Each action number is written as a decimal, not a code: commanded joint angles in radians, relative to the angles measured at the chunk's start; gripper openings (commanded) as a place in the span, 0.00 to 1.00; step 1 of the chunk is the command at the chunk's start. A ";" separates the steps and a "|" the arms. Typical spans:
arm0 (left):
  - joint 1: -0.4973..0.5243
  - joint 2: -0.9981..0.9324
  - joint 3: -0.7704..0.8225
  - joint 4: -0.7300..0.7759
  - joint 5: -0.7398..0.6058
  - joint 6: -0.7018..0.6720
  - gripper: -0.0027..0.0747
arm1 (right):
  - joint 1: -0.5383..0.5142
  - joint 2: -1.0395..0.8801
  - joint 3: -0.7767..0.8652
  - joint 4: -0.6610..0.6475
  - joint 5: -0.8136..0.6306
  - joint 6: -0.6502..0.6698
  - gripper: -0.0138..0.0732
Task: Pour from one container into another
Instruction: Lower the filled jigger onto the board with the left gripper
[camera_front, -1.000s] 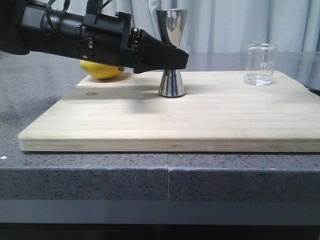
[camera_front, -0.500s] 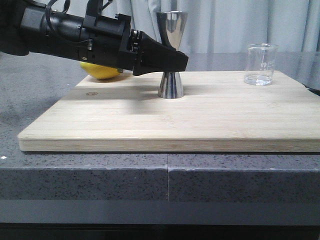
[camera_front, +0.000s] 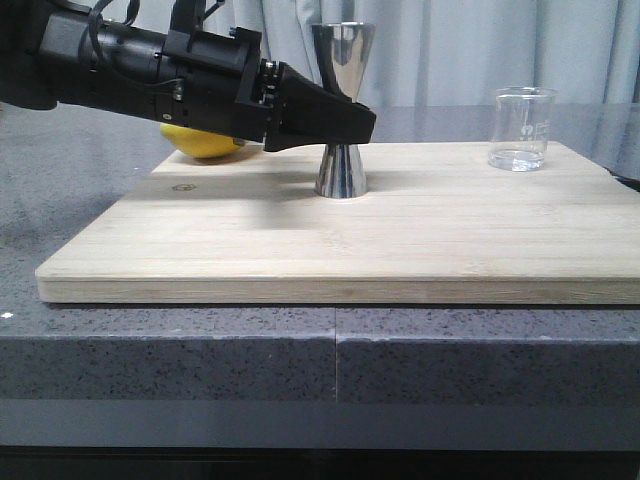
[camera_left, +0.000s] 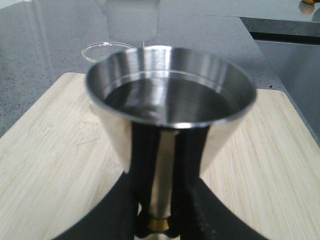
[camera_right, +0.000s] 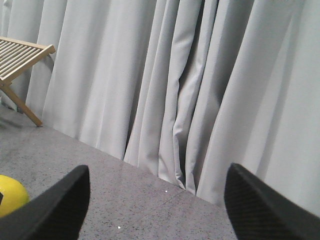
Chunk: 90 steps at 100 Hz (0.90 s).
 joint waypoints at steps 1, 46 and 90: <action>0.003 -0.055 -0.024 -0.041 0.094 0.005 0.01 | -0.007 -0.038 -0.019 0.033 -0.133 0.001 0.75; 0.003 -0.055 -0.024 -0.041 0.094 0.005 0.08 | -0.007 -0.038 -0.019 0.033 -0.133 0.001 0.75; 0.003 -0.055 -0.024 -0.041 0.094 0.001 0.71 | -0.007 -0.038 -0.019 0.033 -0.133 0.001 0.75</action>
